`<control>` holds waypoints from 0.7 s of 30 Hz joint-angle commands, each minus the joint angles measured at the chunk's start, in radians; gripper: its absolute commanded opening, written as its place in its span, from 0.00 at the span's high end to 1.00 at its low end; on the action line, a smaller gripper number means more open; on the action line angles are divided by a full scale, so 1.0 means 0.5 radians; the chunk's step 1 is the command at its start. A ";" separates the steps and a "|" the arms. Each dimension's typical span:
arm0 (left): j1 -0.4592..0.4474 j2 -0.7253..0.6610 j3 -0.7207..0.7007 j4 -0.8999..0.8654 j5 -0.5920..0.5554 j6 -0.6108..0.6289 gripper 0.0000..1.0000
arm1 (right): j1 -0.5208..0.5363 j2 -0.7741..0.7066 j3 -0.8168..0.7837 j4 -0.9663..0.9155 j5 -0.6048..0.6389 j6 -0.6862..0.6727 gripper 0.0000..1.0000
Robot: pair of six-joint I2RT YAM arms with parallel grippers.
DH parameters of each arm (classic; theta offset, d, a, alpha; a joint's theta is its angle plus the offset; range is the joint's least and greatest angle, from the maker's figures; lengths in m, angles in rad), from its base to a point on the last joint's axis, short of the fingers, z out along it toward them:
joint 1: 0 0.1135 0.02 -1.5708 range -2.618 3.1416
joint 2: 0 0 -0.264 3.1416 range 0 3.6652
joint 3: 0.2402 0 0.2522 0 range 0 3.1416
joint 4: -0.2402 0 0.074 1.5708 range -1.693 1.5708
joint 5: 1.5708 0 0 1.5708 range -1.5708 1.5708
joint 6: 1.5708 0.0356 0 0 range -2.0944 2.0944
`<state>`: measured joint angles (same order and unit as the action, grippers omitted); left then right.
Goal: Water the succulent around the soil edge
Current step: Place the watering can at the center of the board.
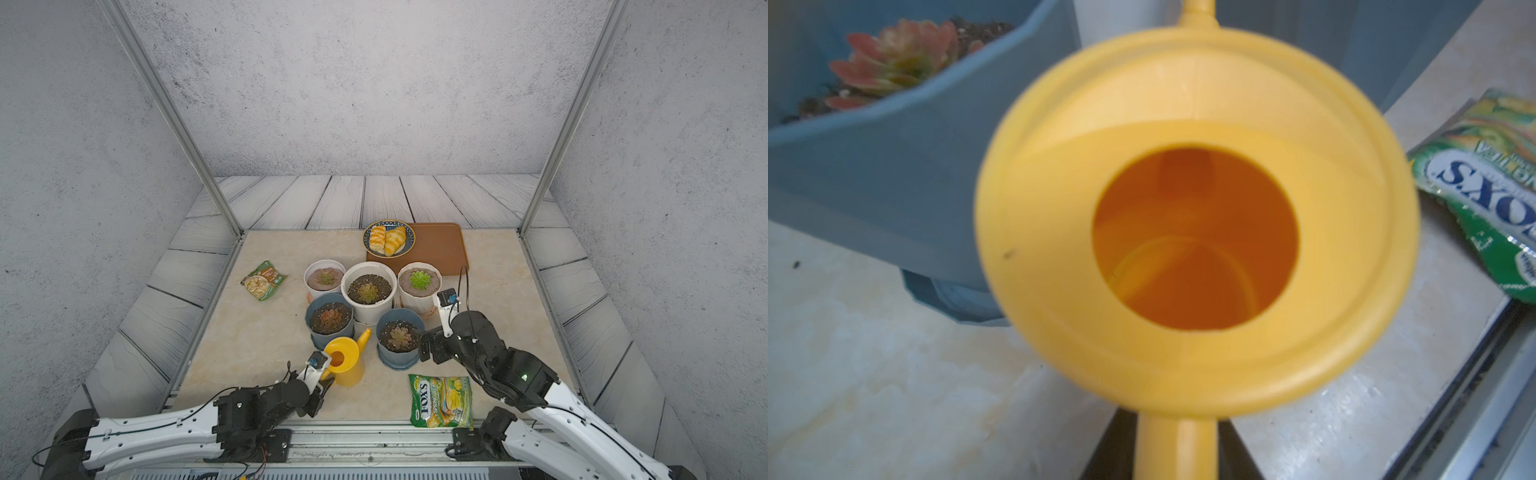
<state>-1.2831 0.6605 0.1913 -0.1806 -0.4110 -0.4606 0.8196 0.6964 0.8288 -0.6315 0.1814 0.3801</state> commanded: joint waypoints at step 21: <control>-0.079 0.258 0.379 0.177 0.615 0.200 0.09 | -0.001 -0.041 0.027 -0.120 0.005 -0.024 0.01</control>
<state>-1.3190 0.7536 0.3428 -0.0963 -0.1543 -0.3912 0.8196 0.6888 0.8288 -0.6640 0.1822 0.3717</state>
